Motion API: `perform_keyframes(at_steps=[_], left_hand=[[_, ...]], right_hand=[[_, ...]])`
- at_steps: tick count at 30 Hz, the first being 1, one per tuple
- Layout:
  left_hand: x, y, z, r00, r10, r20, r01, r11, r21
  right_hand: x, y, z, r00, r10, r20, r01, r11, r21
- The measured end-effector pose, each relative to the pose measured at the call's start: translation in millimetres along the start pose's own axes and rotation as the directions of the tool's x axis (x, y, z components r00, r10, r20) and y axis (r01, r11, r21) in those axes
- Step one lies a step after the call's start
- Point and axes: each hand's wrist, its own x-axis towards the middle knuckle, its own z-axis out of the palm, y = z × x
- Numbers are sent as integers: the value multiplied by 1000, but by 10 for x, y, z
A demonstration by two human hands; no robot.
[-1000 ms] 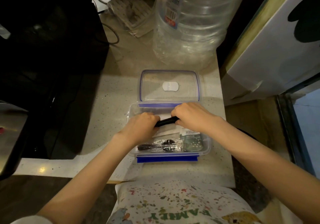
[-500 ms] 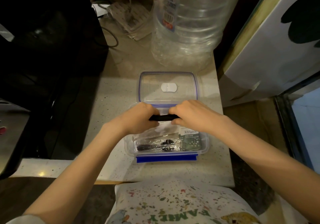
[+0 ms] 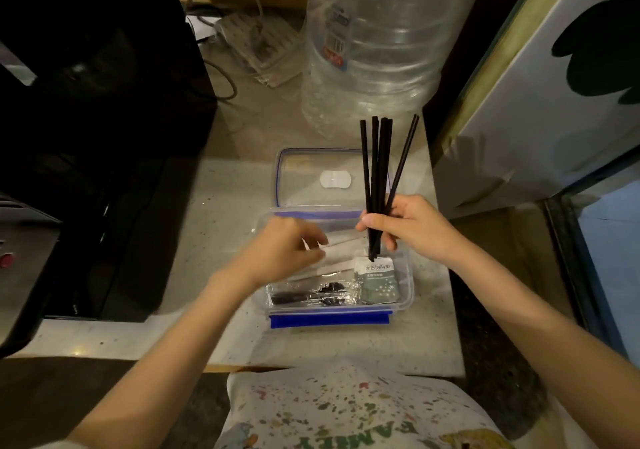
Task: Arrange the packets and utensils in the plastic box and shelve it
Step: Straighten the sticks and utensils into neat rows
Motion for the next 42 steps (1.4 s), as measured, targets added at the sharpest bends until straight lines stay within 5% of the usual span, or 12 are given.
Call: perform_keyframes(at_steps=[6, 26, 29, 32, 35, 42], left_hand=[[172, 20, 405, 997, -59, -44, 71, 927, 368], [335, -57, 258, 999, -33, 11, 18, 765, 644], [244, 79, 136, 1000, 14, -9, -6, 798, 603], [208, 115, 4, 954, 247, -171, -120, 835, 537], [286, -79, -5, 986, 153, 63, -163, 844, 511], [362, -267, -43, 979, 181, 97, -205, 843, 497]], right_hand=[[-22, 48, 102, 991, -31, -130, 15, 993, -118], [-163, 61, 408, 992, -118, -35, 96, 921, -379], [-173, -17, 387, 967, -253, -12, 203, 802, -561], [-167, -39, 404, 904, -398, 157, 350, 477, -806], [-154, -89, 451, 909, -310, 278, 367, 281, -887], [-37, -252, 636, 918, -90, 386, 395, 107, -913]])
